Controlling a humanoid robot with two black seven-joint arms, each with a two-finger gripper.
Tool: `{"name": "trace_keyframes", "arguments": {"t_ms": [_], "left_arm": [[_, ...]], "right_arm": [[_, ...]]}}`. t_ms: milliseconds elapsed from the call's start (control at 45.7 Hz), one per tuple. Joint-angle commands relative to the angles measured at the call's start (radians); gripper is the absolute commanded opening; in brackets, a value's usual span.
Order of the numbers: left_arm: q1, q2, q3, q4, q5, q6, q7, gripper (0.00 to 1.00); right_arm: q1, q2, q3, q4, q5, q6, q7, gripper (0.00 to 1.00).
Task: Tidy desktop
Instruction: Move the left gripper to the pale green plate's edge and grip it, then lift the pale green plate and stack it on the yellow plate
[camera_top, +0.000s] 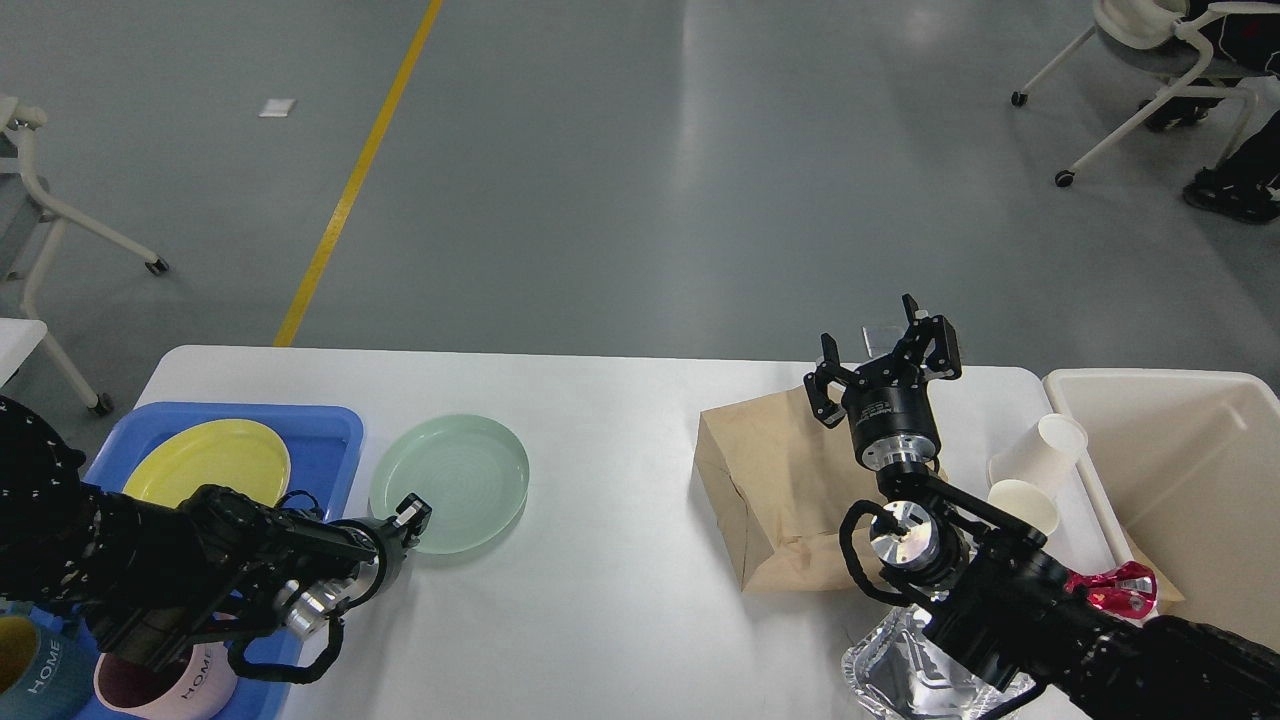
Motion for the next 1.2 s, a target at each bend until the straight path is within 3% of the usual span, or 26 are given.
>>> {"name": "trace_keyframes", "arguments": {"t_ms": [0,153,525,700,788,876,963,1073,1182], "left_arm": [[0.001,0.0,0.002,0.0,0.0,-0.001,0.0,0.08],[0.003,0.0,0.002,0.0,0.0,-0.004,0.003,0.01],[-0.022,0.018,0.002,-0.033,0.003,-0.004,0.018,0.0],[-0.158,0.149,0.024,-0.215,0.043,-0.025,0.046,0.0],[-0.282,0.233,0.044,-0.322,0.139,-0.053,0.102,0.0],[-0.397,0.328,0.069,-0.376,0.218,-0.125,0.203,0.0],[-0.5,0.425,0.081,-0.373,0.271,-0.273,0.297,0.0],[-0.574,0.535,0.087,-0.335,0.348,-0.468,0.331,0.0],[-0.579,0.584,0.089,-0.251,0.414,-0.567,0.332,0.0]], "right_arm": [[0.0,0.0,0.0,0.0,0.0,0.0,0.0,1.0],[0.0,0.0,0.0,0.0,0.0,0.0,0.0,1.0],[0.0,0.0,0.0,0.0,0.0,0.0,0.0,1.0],[0.0,0.0,0.0,0.0,0.0,0.0,0.0,1.0],[0.0,0.0,0.0,0.0,0.0,0.0,0.0,1.0],[0.0,0.0,0.0,0.0,0.0,0.0,0.0,1.0],[0.0,0.0,0.0,0.0,0.0,0.0,0.0,1.0],[0.0,0.0,0.0,0.0,0.0,0.0,0.0,1.0],[0.0,0.0,0.0,0.0,0.0,0.0,0.0,1.0]]}}
